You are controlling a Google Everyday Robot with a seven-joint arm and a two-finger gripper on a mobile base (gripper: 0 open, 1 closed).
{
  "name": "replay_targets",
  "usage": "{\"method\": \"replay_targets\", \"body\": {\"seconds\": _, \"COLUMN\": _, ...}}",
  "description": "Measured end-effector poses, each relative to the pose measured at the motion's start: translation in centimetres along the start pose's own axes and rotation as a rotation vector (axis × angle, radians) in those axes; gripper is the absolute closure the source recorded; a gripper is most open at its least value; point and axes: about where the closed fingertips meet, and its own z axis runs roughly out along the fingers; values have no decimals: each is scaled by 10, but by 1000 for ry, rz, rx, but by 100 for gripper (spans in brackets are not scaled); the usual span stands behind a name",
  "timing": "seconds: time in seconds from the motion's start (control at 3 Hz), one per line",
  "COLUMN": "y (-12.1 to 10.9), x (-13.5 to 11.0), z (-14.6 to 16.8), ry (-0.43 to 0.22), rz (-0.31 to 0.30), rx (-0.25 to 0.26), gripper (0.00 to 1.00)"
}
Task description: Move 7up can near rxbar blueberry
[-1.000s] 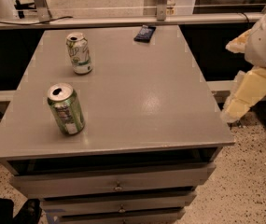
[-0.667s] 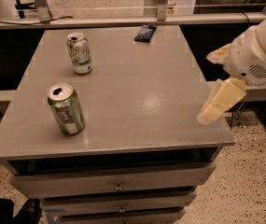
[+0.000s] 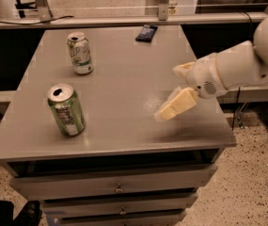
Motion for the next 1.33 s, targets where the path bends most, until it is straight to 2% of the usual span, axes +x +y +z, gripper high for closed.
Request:
{"method": "replay_targets", "body": {"seconds": 0.33, "y": -5, "x": -33, "z": 47, "ry": -204, "rz": 104, "rx": -18, "gripper": 0}}
{"method": "replay_targets", "body": {"seconds": 0.67, "y": -13, "x": -48, "z": 49, "ry": -245, "rz": 119, "rx": 15, "gripper": 0}}
{"method": "replay_targets", "body": {"seconds": 1.0, "y": -13, "x": -48, "z": 49, "ry": -245, "rz": 119, "rx": 15, "gripper": 0}}
{"method": "replay_targets", "body": {"seconds": 1.33, "y": -29, "x": -62, "z": 66, "ry": -292, "rz": 74, "rx": 40, "gripper": 0}}
